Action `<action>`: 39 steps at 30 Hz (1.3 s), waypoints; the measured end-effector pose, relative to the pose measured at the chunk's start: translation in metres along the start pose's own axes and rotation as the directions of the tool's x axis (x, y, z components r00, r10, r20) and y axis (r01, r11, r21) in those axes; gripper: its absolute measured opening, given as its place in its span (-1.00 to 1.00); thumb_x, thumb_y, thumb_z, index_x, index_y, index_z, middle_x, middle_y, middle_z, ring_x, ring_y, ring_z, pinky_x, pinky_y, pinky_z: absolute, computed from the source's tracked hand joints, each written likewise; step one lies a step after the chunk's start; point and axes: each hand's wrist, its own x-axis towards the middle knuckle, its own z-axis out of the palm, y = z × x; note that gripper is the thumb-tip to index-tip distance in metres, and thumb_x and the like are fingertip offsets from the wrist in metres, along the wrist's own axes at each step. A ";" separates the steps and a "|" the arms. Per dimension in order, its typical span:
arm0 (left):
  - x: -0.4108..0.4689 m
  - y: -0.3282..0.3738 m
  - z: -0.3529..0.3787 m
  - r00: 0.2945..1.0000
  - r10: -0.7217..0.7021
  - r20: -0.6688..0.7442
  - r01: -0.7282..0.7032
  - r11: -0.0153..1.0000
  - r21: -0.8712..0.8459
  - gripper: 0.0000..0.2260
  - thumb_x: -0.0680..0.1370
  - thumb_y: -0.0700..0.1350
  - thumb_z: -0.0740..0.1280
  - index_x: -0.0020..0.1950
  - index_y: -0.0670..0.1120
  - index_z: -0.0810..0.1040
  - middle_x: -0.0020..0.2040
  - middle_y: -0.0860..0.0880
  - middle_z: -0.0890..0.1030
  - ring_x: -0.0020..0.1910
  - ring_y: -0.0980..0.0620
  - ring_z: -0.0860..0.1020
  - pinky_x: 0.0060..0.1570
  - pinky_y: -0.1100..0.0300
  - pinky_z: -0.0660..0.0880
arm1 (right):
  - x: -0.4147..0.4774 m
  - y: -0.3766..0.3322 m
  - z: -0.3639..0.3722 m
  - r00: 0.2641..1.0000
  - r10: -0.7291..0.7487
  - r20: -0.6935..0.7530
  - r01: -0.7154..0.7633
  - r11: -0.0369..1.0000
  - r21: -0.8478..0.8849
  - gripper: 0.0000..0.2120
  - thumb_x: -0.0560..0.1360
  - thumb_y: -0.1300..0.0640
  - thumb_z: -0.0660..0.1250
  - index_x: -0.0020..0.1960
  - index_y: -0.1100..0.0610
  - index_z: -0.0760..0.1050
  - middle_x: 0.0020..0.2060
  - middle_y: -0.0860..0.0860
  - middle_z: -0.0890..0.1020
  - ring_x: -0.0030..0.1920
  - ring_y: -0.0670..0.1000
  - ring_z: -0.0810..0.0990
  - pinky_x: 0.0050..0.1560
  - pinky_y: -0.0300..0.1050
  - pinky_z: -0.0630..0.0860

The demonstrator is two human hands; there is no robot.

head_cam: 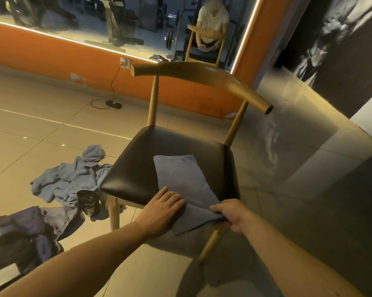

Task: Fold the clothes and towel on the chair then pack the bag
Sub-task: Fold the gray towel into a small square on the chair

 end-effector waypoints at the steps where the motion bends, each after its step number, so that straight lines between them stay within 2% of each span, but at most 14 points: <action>1: -0.005 0.001 -0.004 1.000 0.014 0.010 -0.013 0.999 -0.041 -0.36 0.53 0.16 0.43 0.56 0.13 0.28 0.52 0.04 0.40 0.53 -0.03 0.33 0.55 -0.09 -0.07 | -0.005 0.008 0.000 1.000 -0.010 0.021 0.009 1.000 0.015 -0.88 0.56 0.29 0.40 0.08 0.30 0.57 0.02 0.22 0.64 -0.01 0.20 0.67 -0.16 0.00 0.67; 5: -0.022 0.010 -0.026 0.997 0.049 0.059 -0.038 0.984 -0.175 -0.50 0.64 0.12 0.27 0.57 0.12 0.30 0.55 0.06 0.34 0.57 0.03 0.22 0.53 0.09 -0.16 | -0.016 0.033 -0.002 0.998 -0.044 0.054 0.041 0.998 0.048 -0.86 0.58 0.25 0.39 0.09 0.30 0.58 0.02 0.23 0.65 -0.05 0.18 0.67 -0.26 -0.05 0.64; 8: -0.024 0.014 -0.037 0.994 0.007 0.110 0.027 0.952 -0.306 -0.58 0.67 0.12 0.22 0.53 0.12 0.39 0.51 0.07 0.39 0.52 0.06 0.27 0.54 0.11 0.07 | -0.018 0.043 -0.007 0.994 -0.094 0.057 0.088 0.991 0.103 -0.79 0.65 0.21 0.24 0.06 0.31 0.60 -0.07 0.23 0.67 -0.12 0.19 0.66 -0.22 0.04 0.63; 10: -0.022 0.015 -0.041 0.990 -0.058 0.129 0.106 0.909 -0.404 -0.64 0.68 0.13 0.21 0.48 0.14 0.45 0.45 0.10 0.45 0.45 0.09 0.35 0.47 0.12 0.23 | -0.018 0.048 -0.012 0.982 -0.190 0.019 0.187 0.978 0.092 -0.76 0.63 0.36 0.13 0.11 0.33 0.57 -0.06 0.26 0.67 -0.10 0.21 0.66 -0.19 0.07 0.64; 12: -0.018 0.016 -0.046 0.975 -0.156 0.160 0.218 0.824 -0.523 -0.71 0.68 0.14 0.20 0.37 0.15 0.54 0.32 0.12 0.53 0.32 0.11 0.45 0.41 0.13 0.36 | -0.018 0.055 -0.016 0.940 -0.342 -0.020 0.342 0.940 0.008 -0.64 0.56 0.54 0.12 0.20 0.26 0.53 0.06 0.25 0.64 -0.03 0.18 0.66 -0.17 -0.05 0.67; 14: -0.014 0.018 -0.049 0.948 -0.254 0.194 0.318 0.698 -0.642 -0.75 0.69 0.14 0.19 0.22 0.10 0.59 0.16 0.12 0.58 0.17 0.13 0.52 0.33 0.06 0.48 | -0.012 0.064 -0.019 0.854 -0.520 -0.016 0.510 0.843 -0.170 -0.49 0.49 0.59 0.24 0.27 0.10 0.50 0.24 0.18 0.55 0.09 0.09 0.63 -0.08 -0.20 0.65; 17: -0.008 0.020 -0.049 0.916 -0.338 0.217 0.379 0.550 -0.744 -0.77 0.71 0.07 0.16 0.10 0.10 0.60 0.06 0.13 0.62 0.09 0.14 0.58 0.30 0.03 0.50 | -0.001 0.067 -0.018 0.734 -0.676 0.064 0.610 0.616 -0.499 -0.42 0.46 0.40 0.47 0.39 0.01 0.48 0.42 -0.02 0.40 0.33 -0.04 0.49 0.25 -0.22 0.55; 20: 0.001 0.015 -0.045 0.886 -0.398 0.237 0.417 0.464 -0.781 -0.74 0.72 0.03 0.12 0.09 0.07 0.60 0.03 0.07 0.65 0.06 0.10 0.61 0.28 0.02 0.53 | 0.007 0.046 -0.013 0.695 -0.713 0.087 0.636 0.554 -0.537 -0.60 0.48 0.28 0.49 0.21 -0.10 0.62 0.42 -0.15 0.38 0.38 -0.14 0.43 0.31 -0.13 0.53; 22: 0.010 0.006 -0.044 0.854 -0.442 0.275 0.454 0.373 -0.810 -0.70 0.72 0.07 0.11 0.10 0.01 0.61 0.02 -0.03 0.67 0.04 0.03 0.64 0.25 -0.02 0.57 | 0.012 0.025 -0.011 0.688 -0.722 0.075 0.664 0.584 -0.468 -0.72 0.50 0.23 0.48 0.07 -0.13 0.65 0.32 -0.14 0.48 0.26 -0.12 0.55 0.26 -0.09 0.56; 24: 0.022 -0.005 -0.044 0.820 -0.487 0.301 0.478 0.292 -0.829 -0.66 0.71 0.13 0.13 0.16 -0.02 0.61 0.06 -0.07 0.66 0.06 -0.01 0.64 0.25 -0.04 0.57 | 0.013 0.002 -0.008 0.731 -0.679 0.062 0.654 0.672 -0.348 -0.79 0.57 0.22 0.38 0.11 -0.04 0.66 0.19 -0.06 0.60 0.16 -0.06 0.62 0.22 -0.03 0.59; 27: 0.042 -0.023 -0.047 0.767 -0.558 0.316 0.501 0.215 -0.838 -0.63 0.69 0.19 0.16 0.22 -0.04 0.58 0.09 -0.07 0.63 0.10 -0.03 0.61 0.28 -0.05 0.55 | 0.010 -0.031 -0.001 0.817 -0.573 0.055 0.570 0.792 -0.220 -0.83 0.65 0.15 0.27 0.09 0.10 0.65 -0.03 0.05 0.69 0.03 0.04 0.65 0.01 -0.14 0.55; 34: 0.074 -0.055 -0.051 0.659 -0.740 0.131 0.477 0.277 -0.834 -0.78 0.67 0.07 0.29 0.21 -0.03 0.47 0.03 -0.01 0.57 0.06 0.02 0.57 0.05 0.14 0.48 | 0.050 -0.081 0.018 0.908 -0.417 -0.035 0.401 0.890 -0.219 -0.80 0.63 0.10 0.22 0.06 0.11 0.61 -0.01 0.12 0.67 0.07 0.14 0.62 0.03 0.01 0.53; 37: 0.081 -0.061 -0.049 0.648 -0.751 0.122 0.494 0.293 -0.819 -0.79 0.68 0.05 0.28 0.24 -0.03 0.44 0.04 0.01 0.55 0.05 0.05 0.54 0.04 0.16 0.43 | 0.066 -0.092 0.029 0.917 -0.391 -0.073 0.375 0.911 -0.171 -0.77 0.63 0.00 0.27 0.01 0.13 0.61 -0.07 0.11 0.68 -0.03 0.10 0.65 -0.08 -0.03 0.51; 39: 0.084 -0.065 -0.043 0.635 -0.765 0.104 0.509 0.313 -0.801 -0.78 0.68 0.05 0.28 0.25 -0.03 0.46 0.03 0.02 0.55 0.03 0.07 0.54 0.03 0.18 0.42 | 0.078 -0.095 0.037 0.903 -0.406 -0.139 0.365 0.897 -0.251 -0.73 0.63 -0.05 0.29 -0.09 0.13 0.58 -0.17 0.09 0.65 -0.13 0.05 0.63 -0.18 -0.09 0.46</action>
